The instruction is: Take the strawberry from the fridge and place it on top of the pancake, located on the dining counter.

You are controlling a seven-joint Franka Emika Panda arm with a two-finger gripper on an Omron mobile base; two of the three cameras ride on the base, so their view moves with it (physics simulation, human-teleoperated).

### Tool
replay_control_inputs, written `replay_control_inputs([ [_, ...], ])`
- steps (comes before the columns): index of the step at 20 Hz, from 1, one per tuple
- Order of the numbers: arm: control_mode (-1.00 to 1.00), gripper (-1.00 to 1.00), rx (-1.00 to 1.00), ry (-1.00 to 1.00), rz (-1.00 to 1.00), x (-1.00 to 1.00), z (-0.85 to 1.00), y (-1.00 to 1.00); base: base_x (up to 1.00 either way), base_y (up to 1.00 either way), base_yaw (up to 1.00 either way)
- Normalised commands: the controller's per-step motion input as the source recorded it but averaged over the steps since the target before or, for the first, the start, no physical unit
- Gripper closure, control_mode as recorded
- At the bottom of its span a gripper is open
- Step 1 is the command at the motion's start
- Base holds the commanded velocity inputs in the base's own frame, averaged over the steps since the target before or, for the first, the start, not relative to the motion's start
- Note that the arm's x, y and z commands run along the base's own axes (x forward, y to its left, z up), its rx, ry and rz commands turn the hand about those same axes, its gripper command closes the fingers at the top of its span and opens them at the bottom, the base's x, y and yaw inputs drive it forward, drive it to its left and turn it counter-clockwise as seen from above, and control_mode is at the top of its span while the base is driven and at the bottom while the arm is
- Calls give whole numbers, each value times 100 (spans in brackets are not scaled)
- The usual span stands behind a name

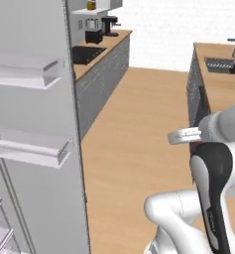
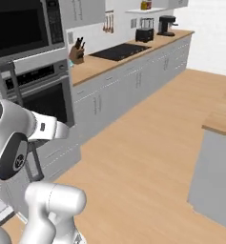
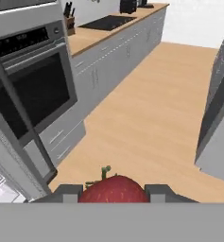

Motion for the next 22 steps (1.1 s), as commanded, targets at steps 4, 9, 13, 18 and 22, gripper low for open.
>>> replay_control_inputs([
  [4,100,100,0,0,0,0,0,0,0,-81,-73],
  [9,100,100,0,0,0,0,0,0,1,-100,-46],
  [13,100,100,0,0,0,0,0,0,1,-100,-24],
  [18,100,100,0,0,0,0,0,0,16,-100,-11],
  [22,100,100,0,0,0,0,0,0,34,-100,-3],
])
